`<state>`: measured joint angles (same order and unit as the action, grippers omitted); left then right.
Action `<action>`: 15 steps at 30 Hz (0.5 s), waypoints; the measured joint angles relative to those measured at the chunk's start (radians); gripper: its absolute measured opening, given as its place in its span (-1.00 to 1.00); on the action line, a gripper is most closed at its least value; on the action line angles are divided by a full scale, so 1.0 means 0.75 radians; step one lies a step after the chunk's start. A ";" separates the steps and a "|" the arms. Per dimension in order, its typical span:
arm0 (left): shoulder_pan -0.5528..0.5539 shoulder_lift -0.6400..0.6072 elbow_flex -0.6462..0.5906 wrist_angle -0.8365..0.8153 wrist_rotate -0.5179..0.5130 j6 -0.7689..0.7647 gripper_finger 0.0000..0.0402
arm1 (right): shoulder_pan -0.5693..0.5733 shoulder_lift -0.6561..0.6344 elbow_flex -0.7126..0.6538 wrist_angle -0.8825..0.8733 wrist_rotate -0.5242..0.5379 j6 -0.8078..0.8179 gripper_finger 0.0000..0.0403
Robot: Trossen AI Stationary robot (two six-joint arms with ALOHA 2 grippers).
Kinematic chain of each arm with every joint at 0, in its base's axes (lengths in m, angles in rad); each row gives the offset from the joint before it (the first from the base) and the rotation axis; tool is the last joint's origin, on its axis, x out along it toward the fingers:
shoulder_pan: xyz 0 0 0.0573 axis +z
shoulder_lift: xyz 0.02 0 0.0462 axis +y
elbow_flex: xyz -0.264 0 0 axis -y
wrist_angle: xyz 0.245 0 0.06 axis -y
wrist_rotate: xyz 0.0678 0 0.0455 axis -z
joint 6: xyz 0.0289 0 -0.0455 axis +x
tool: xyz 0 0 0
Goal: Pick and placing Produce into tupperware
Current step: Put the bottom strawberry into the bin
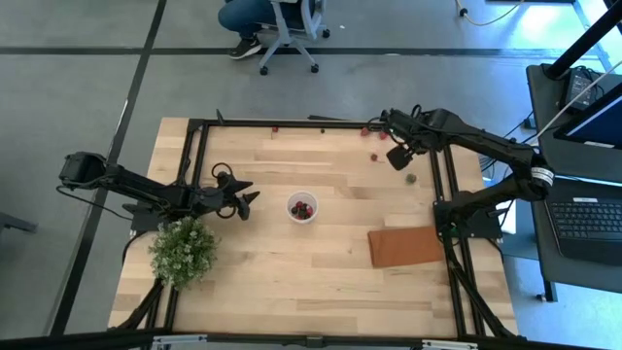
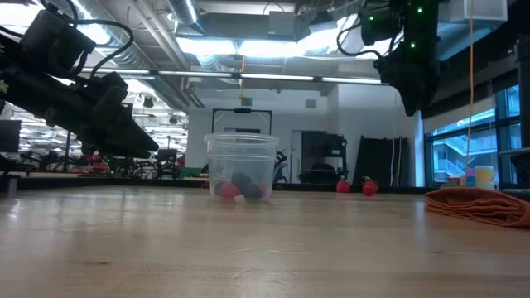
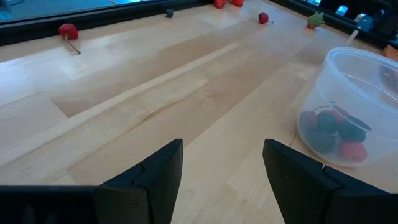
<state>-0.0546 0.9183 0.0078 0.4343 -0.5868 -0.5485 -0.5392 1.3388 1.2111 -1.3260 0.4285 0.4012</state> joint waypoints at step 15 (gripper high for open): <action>0.000 0.000 0.000 0.000 0.004 0.001 0.07 | -0.010 0.001 -0.499 0.273 -0.004 0.597 0.41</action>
<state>-0.0547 0.9184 0.0078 0.4343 -0.5838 -0.5479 -0.5468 1.3392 0.8365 -1.1214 0.4252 0.8488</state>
